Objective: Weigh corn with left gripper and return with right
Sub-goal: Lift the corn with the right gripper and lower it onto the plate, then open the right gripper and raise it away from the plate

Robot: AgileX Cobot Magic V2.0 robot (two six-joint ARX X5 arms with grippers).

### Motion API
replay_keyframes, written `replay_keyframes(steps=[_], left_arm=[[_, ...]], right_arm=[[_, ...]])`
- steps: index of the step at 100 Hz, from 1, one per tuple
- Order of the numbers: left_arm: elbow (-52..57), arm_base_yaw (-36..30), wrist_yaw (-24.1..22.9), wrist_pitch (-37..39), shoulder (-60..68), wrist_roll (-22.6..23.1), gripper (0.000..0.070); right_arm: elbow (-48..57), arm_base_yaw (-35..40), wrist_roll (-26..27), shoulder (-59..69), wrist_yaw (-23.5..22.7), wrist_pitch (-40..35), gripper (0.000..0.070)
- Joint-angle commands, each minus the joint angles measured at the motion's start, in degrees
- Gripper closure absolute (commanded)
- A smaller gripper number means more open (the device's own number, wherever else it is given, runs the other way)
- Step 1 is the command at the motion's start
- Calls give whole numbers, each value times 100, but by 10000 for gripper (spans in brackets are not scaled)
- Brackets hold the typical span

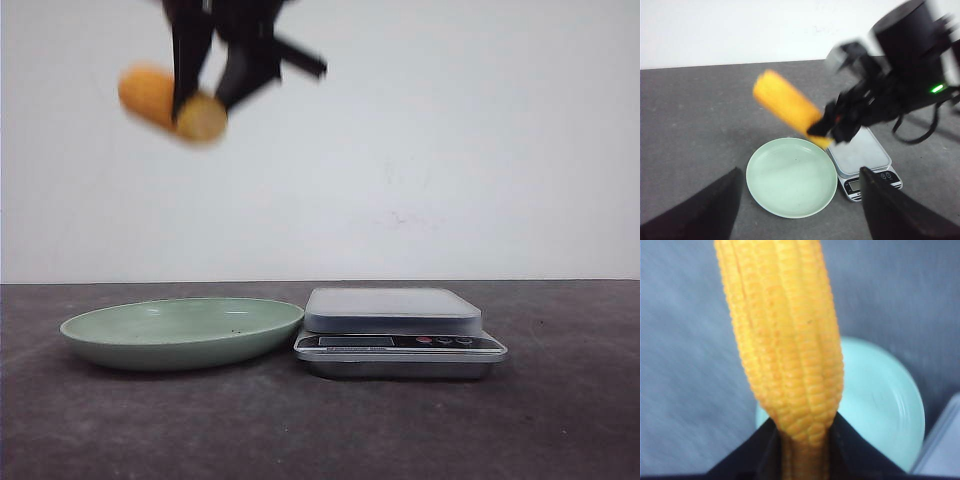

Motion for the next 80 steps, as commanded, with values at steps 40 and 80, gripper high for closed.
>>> replay_keyframes(steps=[40, 80], left_arm=[[66, -42, -17, -31, 9, 17, 255], [66, -42, -20, -157, 7, 20, 255]], right_arm=[[140, 9, 20, 1414, 52, -385, 700], [138, -70, -28, 1495, 227, -619, 626]])
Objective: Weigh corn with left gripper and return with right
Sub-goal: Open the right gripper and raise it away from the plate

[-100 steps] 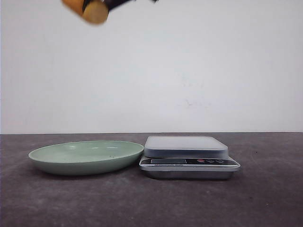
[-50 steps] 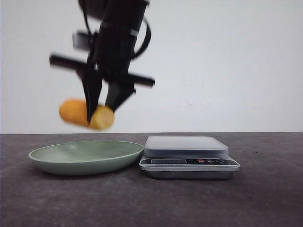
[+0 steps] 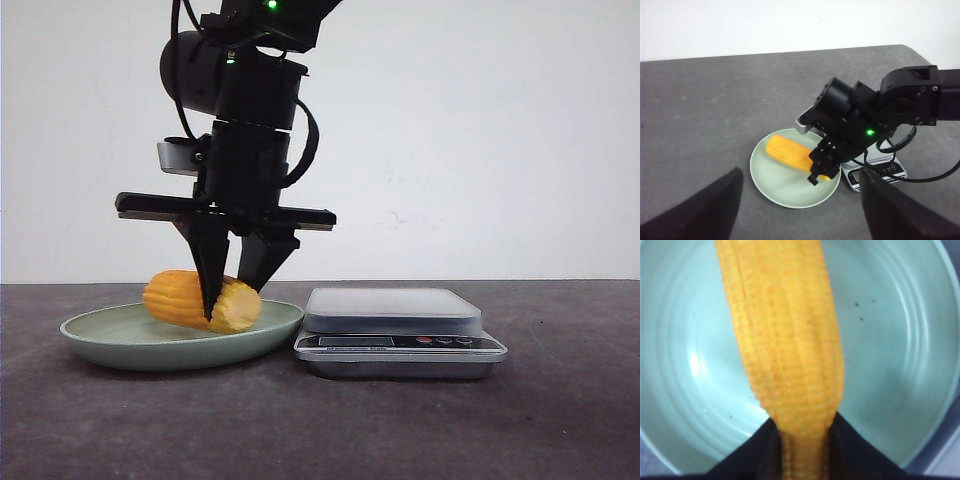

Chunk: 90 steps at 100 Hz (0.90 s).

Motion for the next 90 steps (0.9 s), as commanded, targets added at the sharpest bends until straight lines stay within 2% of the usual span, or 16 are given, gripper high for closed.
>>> replay_keyframes(steps=[1, 6, 7, 13, 21, 45, 67, 90], left_arm=[[66, -42, -20, 35, 7, 20, 255], [66, -42, -20, 35, 7, 20, 255], [66, -42, -20, 35, 7, 20, 255], [66, -42, -20, 37, 7, 20, 255], [66, -42, -20, 37, 7, 22, 255], [66, -42, -55, 33, 7, 24, 255], [66, -42, -155, 35, 7, 20, 255], [66, -42, -166, 44, 7, -9, 255]], right_arm=[[140, 35, -26, 120, 20, -17, 603], [140, 33, -24, 120, 17, -20, 465], [140, 33, -26, 120, 20, -15, 420], [140, 33, -26, 120, 20, -7, 286], [142, 35, -94, 116, 4, 33, 204], [146, 72, -404, -188, 4, -131, 184], [146, 74, -516, -1095, 101, -129, 184], [146, 149, -852, -2559, 592, -278, 184]])
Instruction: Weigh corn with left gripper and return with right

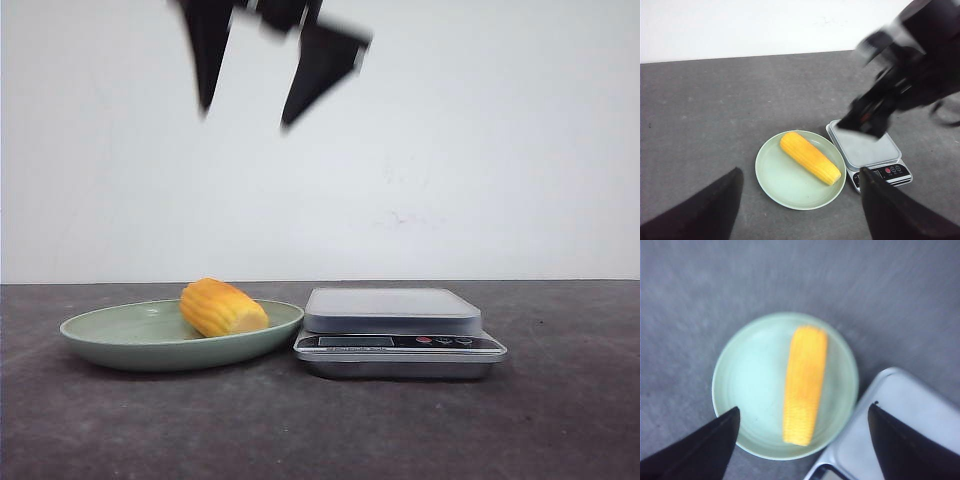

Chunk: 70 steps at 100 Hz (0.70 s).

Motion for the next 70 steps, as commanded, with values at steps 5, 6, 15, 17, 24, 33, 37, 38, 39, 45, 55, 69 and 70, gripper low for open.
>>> replay_keyframes(steps=[5, 6, 15, 17, 24, 33, 37, 38, 39, 45, 55, 69, 70], left_arm=[[66, -42, -31, 61, 7, -11, 255], [66, -42, -31, 66, 7, -11, 255], [66, -42, -31, 155, 7, -7, 255], [66, -42, -31, 184, 7, -7, 255], [66, -42, -31, 299, 7, -4, 255], [66, -42, -31, 428, 15, -2, 255], [66, -42, -28, 479, 24, -2, 255], [66, -42, -28, 494, 28, 0, 255], [66, -42, -28, 507, 33, 0, 255], [66, -42, -28, 557, 55, 0, 255], [59, -42, -28, 678, 107, 2, 255], [31, -42, -28, 938, 195, 111, 255], [26, -42, -28, 955, 199, 111, 256]], right_arm=[[146, 155, -289, -621, 275, -83, 184], [149, 164, -302, -688, 313, -92, 184], [146, 245, -396, -1303, 636, -205, 184], [146, 260, -407, -1438, 697, -243, 184], [146, 321, -415, -1902, 903, -380, 184], [146, 420, -426, -2492, 1158, -634, 184], [146, 472, -428, -2734, 1279, -769, 184], [146, 485, -428, -2795, 1320, -809, 184], [146, 498, -428, -2857, 1366, -850, 184], [144, 586, -431, -3211, 1617, -1113, 184], [138, 750, -417, -3775, 2076, -1617, 184], [-9, 986, -236, -4562, 2529, -1945, 184], [-26, 999, -219, -4621, 2535, -1952, 184]])
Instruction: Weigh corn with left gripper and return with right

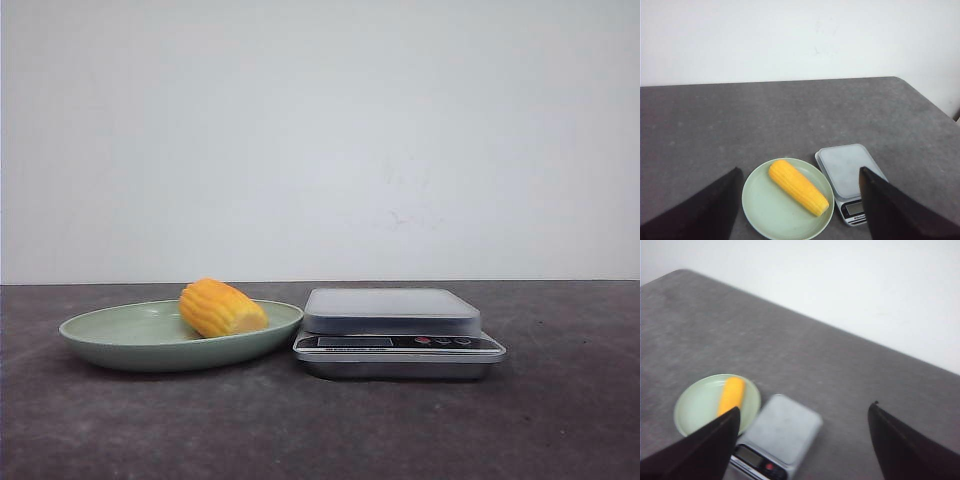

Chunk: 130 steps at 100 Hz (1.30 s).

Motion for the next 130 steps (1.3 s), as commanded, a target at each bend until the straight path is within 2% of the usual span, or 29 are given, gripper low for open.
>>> replay_keyframes(steps=[1, 17, 31, 44, 51, 55, 58, 64, 69, 71, 94, 130], left_arm=[[31, -42, -26, 197, 72, 103, 255], [-131, -42, -24, 595, 70, 101, 256], [-455, -42, -24, 907, 70, 81, 256], [-835, -44, -22, 1132, 70, 39, 266], [-968, -42, -24, 1191, 70, -24, 268], [-997, -42, -24, 1193, 72, -33, 284], [-999, -42, -26, 1193, 76, -31, 329], [-999, -42, -26, 1222, 74, -31, 513], [-997, -42, -26, 1246, 68, -22, 700], [-999, -42, -26, 1252, 63, -22, 700], [-997, -42, -26, 1268, 52, -13, 690], [-997, -42, -26, 966, 35, -11, 689]], right_arm=[[-9, 151, 140, -291, 107, -13, 184], [-468, 214, 328, -1150, 142, -7, 185], [-1307, 214, 525, -1932, 428, 118, 185], [-2380, 210, 573, -2651, 376, 673, 187], [-2924, 210, 573, -2951, 378, 984, 213], [-3182, 210, 595, -3077, 376, 1134, 260], [-3346, 212, 614, -3165, 378, 1224, 311], [-3598, 212, 612, -3263, 387, 1338, 459], [-3729, 210, 612, -3283, 402, 1386, 640], [-3764, 210, 610, -3283, 400, 1390, 700], [-3823, 214, 614, -3276, 385, 1639, 693], [-3823, 214, 610, -3279, 400, 1604, 693]])
